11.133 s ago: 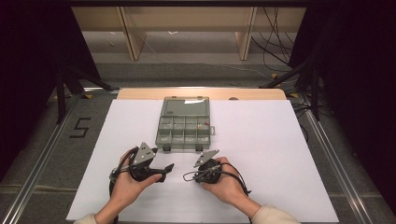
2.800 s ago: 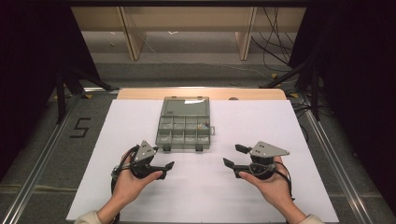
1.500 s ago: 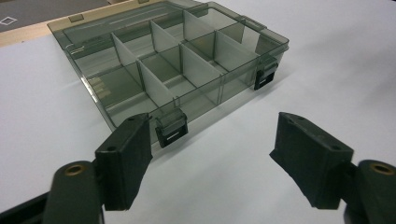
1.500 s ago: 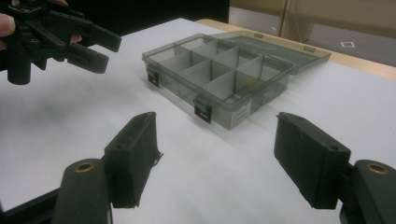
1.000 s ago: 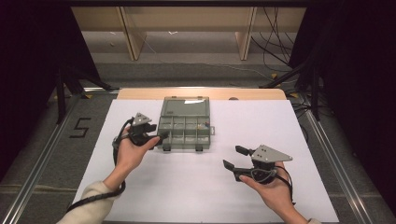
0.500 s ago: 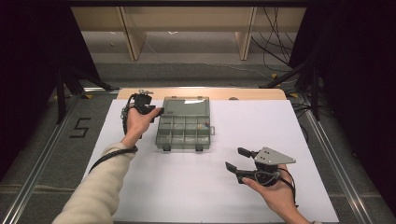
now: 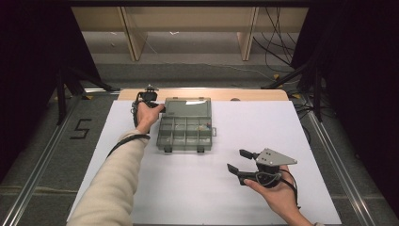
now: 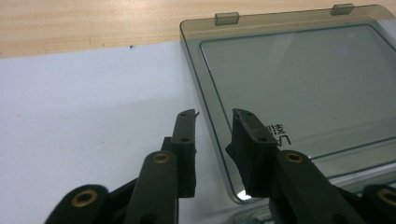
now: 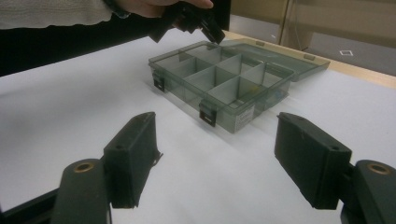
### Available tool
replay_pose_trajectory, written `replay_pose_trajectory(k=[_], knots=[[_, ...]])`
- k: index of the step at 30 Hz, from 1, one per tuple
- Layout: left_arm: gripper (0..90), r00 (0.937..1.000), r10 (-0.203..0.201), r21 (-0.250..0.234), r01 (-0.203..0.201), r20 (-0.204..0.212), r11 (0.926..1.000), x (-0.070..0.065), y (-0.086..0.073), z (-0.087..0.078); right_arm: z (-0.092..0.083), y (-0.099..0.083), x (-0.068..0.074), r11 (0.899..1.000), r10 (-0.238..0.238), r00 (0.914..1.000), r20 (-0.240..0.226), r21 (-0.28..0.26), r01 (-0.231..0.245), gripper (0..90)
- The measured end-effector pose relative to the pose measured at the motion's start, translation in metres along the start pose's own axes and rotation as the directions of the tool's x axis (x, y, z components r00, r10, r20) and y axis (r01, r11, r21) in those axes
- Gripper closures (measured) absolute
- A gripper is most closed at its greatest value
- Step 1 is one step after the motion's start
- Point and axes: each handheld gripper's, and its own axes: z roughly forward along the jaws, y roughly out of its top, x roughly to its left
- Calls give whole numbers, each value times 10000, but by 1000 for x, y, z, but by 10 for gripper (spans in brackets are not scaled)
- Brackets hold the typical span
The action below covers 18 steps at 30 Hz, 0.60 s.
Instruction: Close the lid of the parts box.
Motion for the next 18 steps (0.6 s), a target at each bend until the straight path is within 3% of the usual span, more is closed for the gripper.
replay_pose_trajectory(k=[1,4,5,7,8,10,11,14,16,18], knots=[[740,10000,71,292,-71,3,9995,0,1,0,0,0,0,10000,5,10000,-29,40,-5,305],[778,9998,-117,372,122,-152,9992,-2,1,2,1,0,-2,9998,-183,9998,57,-53,183,306],[792,9993,-345,326,350,-160,9989,-3,1,3,1,0,-1,9999,-124,9999,68,-57,124,306],[826,9989,-418,-7,418,-233,9991,-5,1,7,3,-1,-1,10000,76,9999,-77,-31,-76,306],[845,9987,-395,-11,394,-314,9992,-6,1,7,2,-1,-2,9999,-143,9999,42,2,143,306],[863,9975,-298,73,303,-641,9995,-9,2,6,2,-1,-3,9999,-114,9999,9,-33,114,306],[870,9967,-294,388,323,-751,9987,-10,3,4,2,-1,-3,9999,-130,9999,55,33,130,306],[889,9928,-940,-39,940,-741,9956,-11,1,4,4,-2,-4,9999,-96,10000,21,-97,96,306],[894,9913,-988,-311,965,-865,9948,-14,-2,4,3,-2,-7,9999,-106,9998,156,137,103,307],[896,9897,-1125,-638,1071,-885,9922,-17,-4,2,4,-1,-11,9999,-110,9995,308,-22,110,308]])
